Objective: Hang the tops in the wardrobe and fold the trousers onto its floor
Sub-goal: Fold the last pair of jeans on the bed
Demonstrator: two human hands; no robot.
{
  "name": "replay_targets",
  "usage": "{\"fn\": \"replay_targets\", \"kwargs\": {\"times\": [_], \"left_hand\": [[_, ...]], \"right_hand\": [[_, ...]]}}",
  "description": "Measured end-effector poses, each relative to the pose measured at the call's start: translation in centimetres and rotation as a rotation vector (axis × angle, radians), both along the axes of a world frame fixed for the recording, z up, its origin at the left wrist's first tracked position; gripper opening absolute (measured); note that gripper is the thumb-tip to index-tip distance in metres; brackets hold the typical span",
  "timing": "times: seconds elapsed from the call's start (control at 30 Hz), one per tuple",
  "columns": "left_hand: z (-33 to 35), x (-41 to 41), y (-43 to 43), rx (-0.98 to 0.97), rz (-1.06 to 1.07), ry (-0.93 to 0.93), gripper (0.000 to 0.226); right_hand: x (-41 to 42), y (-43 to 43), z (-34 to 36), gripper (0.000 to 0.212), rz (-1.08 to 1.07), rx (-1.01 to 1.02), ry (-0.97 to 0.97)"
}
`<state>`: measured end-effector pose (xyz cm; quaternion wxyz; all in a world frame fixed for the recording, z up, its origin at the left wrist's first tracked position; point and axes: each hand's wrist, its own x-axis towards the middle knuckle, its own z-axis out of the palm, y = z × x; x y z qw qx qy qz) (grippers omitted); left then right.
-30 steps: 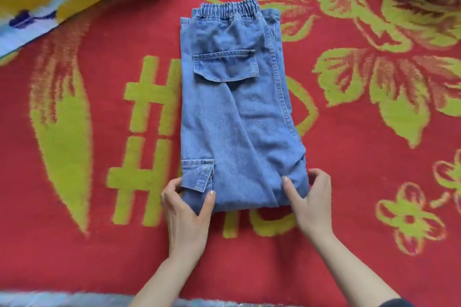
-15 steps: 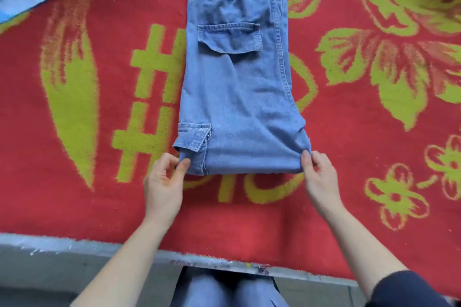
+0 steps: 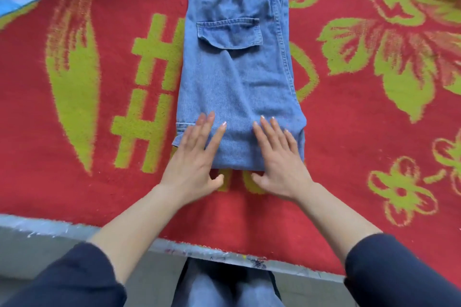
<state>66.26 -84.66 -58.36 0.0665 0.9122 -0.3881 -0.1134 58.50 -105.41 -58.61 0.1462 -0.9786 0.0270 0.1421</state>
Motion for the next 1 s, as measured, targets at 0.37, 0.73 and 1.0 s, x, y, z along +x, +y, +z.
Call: {"fn": "replay_targets", "kwargs": {"times": [0.37, 0.73, 1.0], "left_hand": [[-0.1, 2.6, -2.8, 0.457, -0.147, 0.050, 0.077], [6.6, 0.3, -3.5, 0.575, -0.121, 0.900, 0.006], [7.9, 3.3, -3.6, 0.427, 0.151, 1.356, 0.018]], "right_hand": [[2.9, -2.1, -0.9, 0.063, 0.186, -0.068, 0.235], [1.0, -2.3, 7.2, 0.024, 0.147, 0.263, 1.008], [4.2, -4.4, 8.8, 0.021, -0.137, 0.557, 1.263]]}}
